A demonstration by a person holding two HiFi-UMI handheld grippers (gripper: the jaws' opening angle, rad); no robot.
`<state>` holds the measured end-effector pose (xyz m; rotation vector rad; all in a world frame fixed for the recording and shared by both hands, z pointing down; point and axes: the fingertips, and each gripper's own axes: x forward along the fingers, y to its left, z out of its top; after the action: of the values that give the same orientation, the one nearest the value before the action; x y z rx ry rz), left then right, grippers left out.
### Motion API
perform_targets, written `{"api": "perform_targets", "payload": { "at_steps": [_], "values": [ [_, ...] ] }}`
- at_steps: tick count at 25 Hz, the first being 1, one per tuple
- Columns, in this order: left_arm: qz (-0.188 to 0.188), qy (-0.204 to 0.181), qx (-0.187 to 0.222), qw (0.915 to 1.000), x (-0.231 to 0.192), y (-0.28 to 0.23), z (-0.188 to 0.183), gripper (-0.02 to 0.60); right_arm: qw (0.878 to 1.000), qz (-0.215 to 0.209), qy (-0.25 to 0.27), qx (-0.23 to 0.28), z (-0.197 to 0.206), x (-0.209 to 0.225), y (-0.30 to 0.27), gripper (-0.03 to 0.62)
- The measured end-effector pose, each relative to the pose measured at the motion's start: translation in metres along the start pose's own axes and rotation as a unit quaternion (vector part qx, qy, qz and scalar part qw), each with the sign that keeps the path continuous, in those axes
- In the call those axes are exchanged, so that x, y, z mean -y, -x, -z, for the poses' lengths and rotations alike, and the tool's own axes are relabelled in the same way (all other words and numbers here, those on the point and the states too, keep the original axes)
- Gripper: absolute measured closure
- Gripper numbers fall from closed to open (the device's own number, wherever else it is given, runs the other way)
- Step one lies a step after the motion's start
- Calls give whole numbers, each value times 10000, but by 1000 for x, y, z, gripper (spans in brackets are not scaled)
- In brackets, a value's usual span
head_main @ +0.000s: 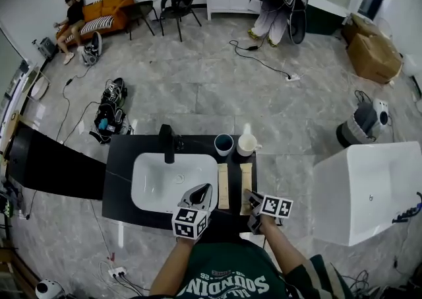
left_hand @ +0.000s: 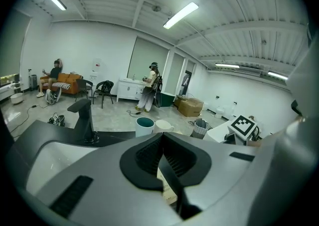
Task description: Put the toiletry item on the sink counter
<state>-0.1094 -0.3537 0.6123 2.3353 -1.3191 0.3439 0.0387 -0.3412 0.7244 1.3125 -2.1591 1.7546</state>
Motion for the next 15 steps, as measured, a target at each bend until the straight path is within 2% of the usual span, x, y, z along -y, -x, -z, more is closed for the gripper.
{"api": "perform_targets", "payload": {
  "at_steps": [8,15],
  "values": [
    [-83,126,-106,9998,-26,-2,6,569,9951,796,-392,-434,8,54,-43,530],
    [-205,283,-93,9993,-46,3,5,569,9883,1305,-397,-680,13,80,-56,530]
  ]
}}
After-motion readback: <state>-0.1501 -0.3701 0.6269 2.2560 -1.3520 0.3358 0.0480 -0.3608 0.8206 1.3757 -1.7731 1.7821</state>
